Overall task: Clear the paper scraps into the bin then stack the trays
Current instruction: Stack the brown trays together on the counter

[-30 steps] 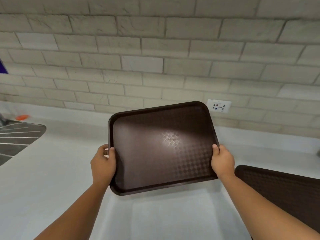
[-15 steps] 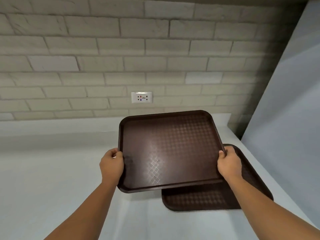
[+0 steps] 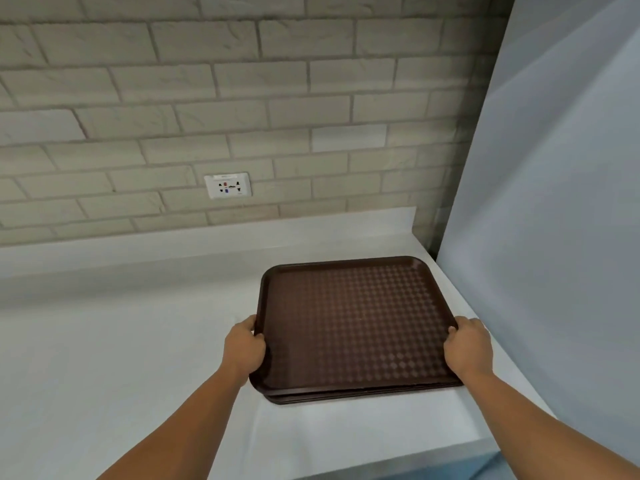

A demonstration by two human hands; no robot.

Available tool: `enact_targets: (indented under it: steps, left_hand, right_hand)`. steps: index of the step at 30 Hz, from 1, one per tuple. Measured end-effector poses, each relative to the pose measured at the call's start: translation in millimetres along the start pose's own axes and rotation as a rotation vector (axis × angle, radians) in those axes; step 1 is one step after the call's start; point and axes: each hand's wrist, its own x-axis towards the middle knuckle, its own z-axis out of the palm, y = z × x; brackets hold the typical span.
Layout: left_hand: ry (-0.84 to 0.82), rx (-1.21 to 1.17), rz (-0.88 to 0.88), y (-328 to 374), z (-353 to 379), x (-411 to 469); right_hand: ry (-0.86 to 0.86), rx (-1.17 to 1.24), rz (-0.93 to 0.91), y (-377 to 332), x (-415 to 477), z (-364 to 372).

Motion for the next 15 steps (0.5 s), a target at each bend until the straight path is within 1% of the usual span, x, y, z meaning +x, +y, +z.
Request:
enact_targets:
  steps: [8,12,15]
  left_hand:
    - [-0.028,0.101,-0.031,-2.8,18.3,-2.7]
    - [0.048,0.148,0.017,-4.2,29.1,-10.7]
    - [0.064,0.081,0.02,-1.8,32.9,-14.8]
  right_hand:
    - [-0.032,0.036,0.015,13.8,3.8,-1.2]
    - [-0.048,0.033,-0.006,20.1,4.3,2.3]
    - [-0.036,0.115,0.03,19.7,-2.2,4.9]
